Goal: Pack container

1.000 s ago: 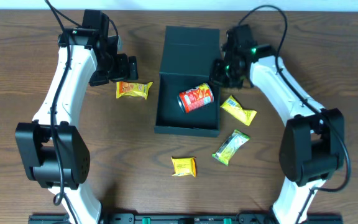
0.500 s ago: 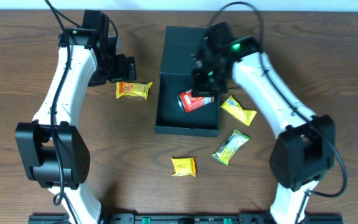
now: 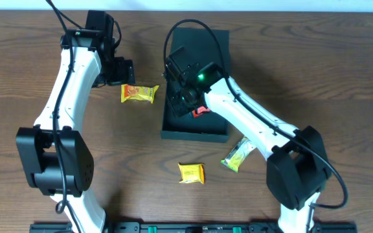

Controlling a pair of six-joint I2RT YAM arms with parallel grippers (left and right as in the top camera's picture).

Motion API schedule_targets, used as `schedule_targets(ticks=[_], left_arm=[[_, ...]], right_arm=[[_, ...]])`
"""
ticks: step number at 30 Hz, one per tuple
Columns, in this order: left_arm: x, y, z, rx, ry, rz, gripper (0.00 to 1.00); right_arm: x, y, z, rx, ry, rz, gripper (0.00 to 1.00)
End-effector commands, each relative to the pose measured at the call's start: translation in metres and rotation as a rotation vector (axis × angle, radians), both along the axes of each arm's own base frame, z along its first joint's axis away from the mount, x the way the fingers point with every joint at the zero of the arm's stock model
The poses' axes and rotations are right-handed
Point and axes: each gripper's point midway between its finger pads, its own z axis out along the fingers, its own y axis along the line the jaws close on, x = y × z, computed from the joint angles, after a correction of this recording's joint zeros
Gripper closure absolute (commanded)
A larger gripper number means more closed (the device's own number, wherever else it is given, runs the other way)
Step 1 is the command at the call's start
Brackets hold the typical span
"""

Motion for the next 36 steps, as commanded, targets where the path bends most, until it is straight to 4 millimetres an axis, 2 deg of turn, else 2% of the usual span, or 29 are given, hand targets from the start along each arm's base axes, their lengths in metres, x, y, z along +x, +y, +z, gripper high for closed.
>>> schedule_targets(ticks=[1, 4, 9, 14, 23, 32, 36], left_arm=[[0.007, 0.018, 0.003, 0.093, -0.025, 0.061, 0.05], [0.009, 0.016, 0.003, 0.084, -0.034, 0.061, 0.05], [0.009, 0.015, 0.003, 0.075, -0.034, 0.061, 0.05], [0.009, 0.009, 0.002, 0.042, -0.031, 0.063, 0.05], [0.004, 0.007, 0.001, 0.031, -0.009, 0.060, 0.05], [0.003, 0.007, 0.001, 0.032, -0.004, 0.059, 0.05], [0.003, 0.007, 0.001, 0.032, -0.005, 0.059, 0.05]], right_arm=[[-0.002, -0.011, -0.024, -0.062, 0.003, -0.007, 0.98], [-0.004, -0.016, -0.040, -0.077, 0.004, -0.016, 0.98], [0.001, -0.027, -0.047, -0.119, -0.021, -0.079, 0.99], [0.010, -0.028, -0.047, -0.120, -0.063, -0.097, 0.98], [0.039, -0.037, -0.040, -0.147, -0.186, -0.162, 0.98], [0.047, -0.055, -0.040, -0.161, -0.181, -0.202, 0.98], [0.058, -0.066, -0.037, -0.197, -0.229, -0.237, 0.98]])
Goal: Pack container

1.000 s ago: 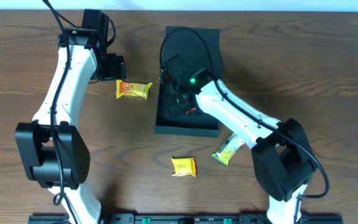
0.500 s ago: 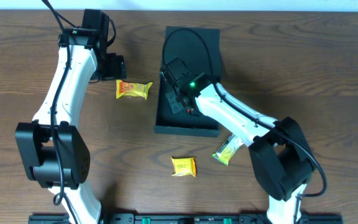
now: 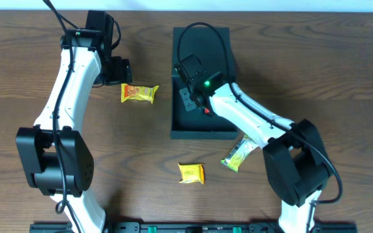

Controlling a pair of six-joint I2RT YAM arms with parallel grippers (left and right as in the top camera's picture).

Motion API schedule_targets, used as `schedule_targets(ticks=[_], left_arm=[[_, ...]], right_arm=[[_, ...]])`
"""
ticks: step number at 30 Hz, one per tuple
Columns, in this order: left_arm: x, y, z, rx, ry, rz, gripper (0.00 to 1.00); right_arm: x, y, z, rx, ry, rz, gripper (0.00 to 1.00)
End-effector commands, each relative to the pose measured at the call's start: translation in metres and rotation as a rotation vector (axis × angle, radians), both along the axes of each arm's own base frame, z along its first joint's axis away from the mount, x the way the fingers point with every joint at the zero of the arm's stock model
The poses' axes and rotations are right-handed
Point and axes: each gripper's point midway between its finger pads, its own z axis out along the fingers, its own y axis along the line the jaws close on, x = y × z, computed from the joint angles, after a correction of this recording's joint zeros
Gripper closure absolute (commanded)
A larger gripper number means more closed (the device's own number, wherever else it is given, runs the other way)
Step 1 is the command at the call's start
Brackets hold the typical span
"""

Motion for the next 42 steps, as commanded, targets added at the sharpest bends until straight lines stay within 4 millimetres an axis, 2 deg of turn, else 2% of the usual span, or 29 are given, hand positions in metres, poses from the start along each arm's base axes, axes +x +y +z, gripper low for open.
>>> schedule_targets(ticks=[1, 6, 12, 17, 20, 23, 27, 28, 31, 34, 36, 42], left_arm=[[0.003, 0.000, 0.000, -0.004, 0.000, 0.016, 0.05], [0.003, 0.000, 0.000, -0.004, 0.000, 0.016, 0.05], [0.003, 0.000, 0.000, -0.004, 0.000, 0.016, 0.04], [0.003, 0.000, 0.000, -0.004, -0.001, 0.016, 0.05], [0.003, 0.000, 0.000, -0.004, -0.002, 0.015, 0.05], [0.005, 0.000, 0.000, -0.004, -0.010, 0.016, 0.05], [0.011, -0.001, 0.002, -0.006, -0.032, 0.016, 0.05], [0.012, -0.001, 0.002, -0.006, -0.038, 0.016, 0.05], [0.014, -0.001, 0.002, -0.007, -0.044, 0.015, 0.05], [0.016, -0.001, 0.003, -0.008, -0.053, 0.015, 0.05], [0.019, -0.001, 0.004, -0.009, -0.068, 0.015, 0.05], [0.025, -0.002, 0.005, -0.011, -0.091, 0.015, 0.05]], right_arm=[[0.012, -0.019, -0.004, -0.057, -0.038, -0.064, 0.99], [0.006, -0.005, 0.006, 0.060, 0.053, -0.030, 0.99], [0.018, -0.024, 0.037, -0.002, 0.033, -0.078, 0.99], [0.011, -0.039, 0.036, -0.031, 0.083, -0.103, 0.99], [-0.001, -0.053, 0.032, -0.060, 0.141, -0.135, 0.99], [-0.002, -0.065, 0.040, -0.058, 0.149, -0.172, 0.99], [0.000, -0.083, 0.068, -0.028, 0.107, -0.210, 0.99], [-0.002, -0.090, 0.081, -0.019, 0.093, -0.208, 0.99], [-0.011, -0.103, 0.103, -0.027, 0.081, -0.166, 0.99], [-0.027, -0.128, 0.116, -0.091, 0.101, -0.145, 0.88], [-0.040, -0.151, 0.119, -0.146, 0.140, -0.184, 0.84], [-0.076, -0.190, 0.107, -0.194, 0.307, -0.295, 0.75]])
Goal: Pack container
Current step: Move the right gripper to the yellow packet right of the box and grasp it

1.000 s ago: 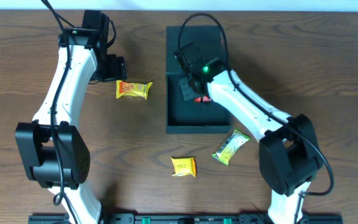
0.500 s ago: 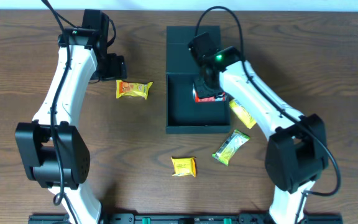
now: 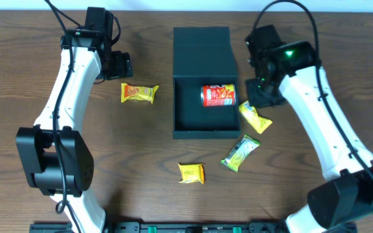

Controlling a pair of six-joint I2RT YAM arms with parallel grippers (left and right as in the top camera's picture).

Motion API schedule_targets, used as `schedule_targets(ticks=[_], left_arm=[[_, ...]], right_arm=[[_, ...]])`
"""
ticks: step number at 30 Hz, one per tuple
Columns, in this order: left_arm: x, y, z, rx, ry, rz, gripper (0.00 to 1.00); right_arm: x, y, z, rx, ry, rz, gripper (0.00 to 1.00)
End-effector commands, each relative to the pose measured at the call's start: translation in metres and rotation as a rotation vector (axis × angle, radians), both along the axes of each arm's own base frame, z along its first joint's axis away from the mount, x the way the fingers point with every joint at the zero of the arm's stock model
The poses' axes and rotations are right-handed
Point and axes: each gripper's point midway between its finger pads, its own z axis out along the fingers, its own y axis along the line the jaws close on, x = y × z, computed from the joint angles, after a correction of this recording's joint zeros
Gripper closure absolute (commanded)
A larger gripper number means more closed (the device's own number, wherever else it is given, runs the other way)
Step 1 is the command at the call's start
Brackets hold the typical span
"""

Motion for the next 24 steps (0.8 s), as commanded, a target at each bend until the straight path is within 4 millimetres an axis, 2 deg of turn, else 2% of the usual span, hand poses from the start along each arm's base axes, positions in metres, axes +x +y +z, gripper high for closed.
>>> schedule_targets(ticks=[1, 3, 6, 9, 10, 13, 16, 20, 24], left_arm=[[0.004, 0.000, 0.000, -0.004, -0.004, 0.015, 0.05], [0.004, 0.000, 0.000, -0.004, -0.004, 0.015, 0.05], [0.003, 0.000, 0.000, -0.004, -0.001, 0.015, 0.05], [0.003, 0.000, 0.000, -0.005, -0.001, 0.014, 0.05], [0.003, 0.000, 0.000, -0.005, -0.001, 0.015, 0.05], [0.004, 0.000, 0.000, -0.006, -0.002, 0.015, 0.05], [0.004, 0.000, 0.000, -0.006, -0.002, 0.015, 0.05], [0.003, -0.001, 0.000, -0.007, 0.000, 0.014, 0.05], [-0.001, -0.001, -0.002, -0.007, 0.018, 0.014, 0.05]], right_arm=[[-0.012, -0.015, -0.011, -0.032, 0.050, -0.040, 0.74], [-0.021, -0.018, -0.019, -0.039, 0.070, -0.040, 0.74], [-0.047, -0.024, -0.029, -0.029, 0.083, -0.038, 0.75], [-0.067, -0.024, -0.034, 0.043, 0.059, -0.004, 0.68], [-0.070, -0.018, -0.036, 0.098, 0.046, 0.021, 0.61], [-0.062, -0.008, -0.045, 0.236, -0.047, 0.021, 0.30], [-0.044, -0.011, -0.063, 0.238, -0.113, 0.030, 0.15], [-0.026, -0.011, -0.092, 0.219, -0.144, 0.068, 0.12], [-0.024, -0.013, -0.115, 0.197, -0.087, 0.075, 0.14]])
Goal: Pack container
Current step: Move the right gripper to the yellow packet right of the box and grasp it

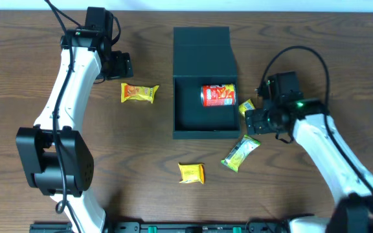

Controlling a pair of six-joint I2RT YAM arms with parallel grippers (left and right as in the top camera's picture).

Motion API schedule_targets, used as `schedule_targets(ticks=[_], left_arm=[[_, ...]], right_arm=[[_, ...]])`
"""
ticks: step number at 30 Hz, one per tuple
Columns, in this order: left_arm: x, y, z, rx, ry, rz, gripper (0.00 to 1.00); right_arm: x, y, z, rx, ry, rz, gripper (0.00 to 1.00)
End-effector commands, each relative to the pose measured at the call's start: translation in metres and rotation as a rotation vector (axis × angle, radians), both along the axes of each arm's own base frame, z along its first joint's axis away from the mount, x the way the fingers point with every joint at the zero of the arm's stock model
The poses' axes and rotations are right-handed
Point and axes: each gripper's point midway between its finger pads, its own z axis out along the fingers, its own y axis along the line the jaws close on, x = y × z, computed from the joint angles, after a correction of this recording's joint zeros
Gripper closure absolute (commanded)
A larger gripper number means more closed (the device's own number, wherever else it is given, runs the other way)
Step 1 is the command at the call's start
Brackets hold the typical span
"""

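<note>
The black container (185, 113) stands open in the middle of the table, its lid (201, 42) folded back. A red packet (219, 95) lies inside at the upper right. My right gripper (256, 122) is just right of the box, over a yellow packet (246, 104) of which only the upper end shows. Its jaws cannot be made out. An orange-yellow packet (139, 93) lies left of the box, and my left gripper (123, 65) hovers above and to the left of it, holding nothing visible.
A green-yellow packet (241, 153) lies below the box's right corner. A small yellow packet (191, 173) lies in front of the box. The right arm's cable arcs over the table to the right of the box.
My right gripper has moved from the upper right of the box down to its right edge and now covers most of the yellow packet. The left arm and the red packet have not moved.
My right gripper was first inside the skewed box with the red packet. Then it was still inside and the box stood straighter. Later the red packet lay loose in the box with the gripper off to the right. Now the gripper sits over the yellow packet.
</note>
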Motion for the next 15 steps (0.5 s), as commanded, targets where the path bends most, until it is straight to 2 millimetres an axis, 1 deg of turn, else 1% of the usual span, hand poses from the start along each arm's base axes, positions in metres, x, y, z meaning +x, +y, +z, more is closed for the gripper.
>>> schedule_targets(ticks=[1, 4, 9, 11, 15], left_arm=[[0.000, 0.000, -0.001, -0.004, 0.014, 0.015, 0.05], [-0.005, 0.000, -0.002, -0.002, 0.033, 0.015, 0.05], [-0.007, 0.001, -0.003, -0.002, 0.043, 0.015, 0.05], [-0.008, 0.001, -0.003, -0.002, 0.047, 0.015, 0.05], [-0.011, 0.001, -0.004, -0.001, 0.059, 0.015, 0.05]], right_arm=[[0.000, -0.003, -0.015, -0.020, 0.035, 0.033, 0.14], [0.009, -0.002, -0.026, -0.025, 0.032, 0.035, 0.16], [0.027, 0.000, -0.030, -0.029, -0.025, 0.063, 0.17], [0.035, -0.004, -0.033, -0.062, -0.046, 0.058, 0.17], [0.042, -0.005, -0.046, -0.075, -0.045, 0.071, 0.17]])
